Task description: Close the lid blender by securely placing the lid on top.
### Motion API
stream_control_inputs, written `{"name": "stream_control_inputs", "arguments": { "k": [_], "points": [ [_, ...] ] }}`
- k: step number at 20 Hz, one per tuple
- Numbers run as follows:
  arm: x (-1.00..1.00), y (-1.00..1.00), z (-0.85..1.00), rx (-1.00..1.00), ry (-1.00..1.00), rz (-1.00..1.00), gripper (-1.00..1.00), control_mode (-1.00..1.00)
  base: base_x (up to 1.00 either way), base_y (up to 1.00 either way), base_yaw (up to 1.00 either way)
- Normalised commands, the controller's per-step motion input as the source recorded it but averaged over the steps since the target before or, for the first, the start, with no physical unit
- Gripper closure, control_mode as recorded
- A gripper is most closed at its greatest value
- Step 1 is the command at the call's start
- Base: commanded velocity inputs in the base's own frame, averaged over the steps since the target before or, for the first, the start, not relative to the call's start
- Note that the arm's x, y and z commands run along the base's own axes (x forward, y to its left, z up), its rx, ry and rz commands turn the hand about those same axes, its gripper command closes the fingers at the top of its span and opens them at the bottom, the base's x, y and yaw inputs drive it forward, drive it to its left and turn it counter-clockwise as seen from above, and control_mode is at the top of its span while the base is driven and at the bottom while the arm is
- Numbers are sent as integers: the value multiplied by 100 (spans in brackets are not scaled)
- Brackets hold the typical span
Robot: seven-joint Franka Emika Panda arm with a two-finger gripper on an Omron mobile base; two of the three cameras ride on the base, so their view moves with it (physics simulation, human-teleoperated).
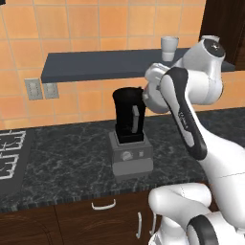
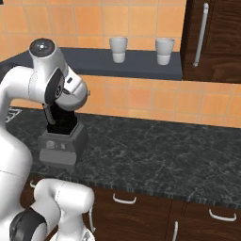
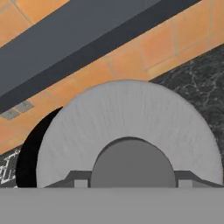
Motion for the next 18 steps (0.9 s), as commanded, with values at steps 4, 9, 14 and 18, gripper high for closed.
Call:
{"name": "stream_control_inputs", "arguments": {
  "k": [4,9,14,18],
  "points": [
    [18,34,57,0,-6,1,100,-100,0,0,0],
    [30,35,43,0,0,1,100,-100,0,0,0],
    [35,33,41,0,0,0,100,-100,0,0,0],
    [48,34,8,-4,13,0,100,-100,0,0,0]
  ]
}}
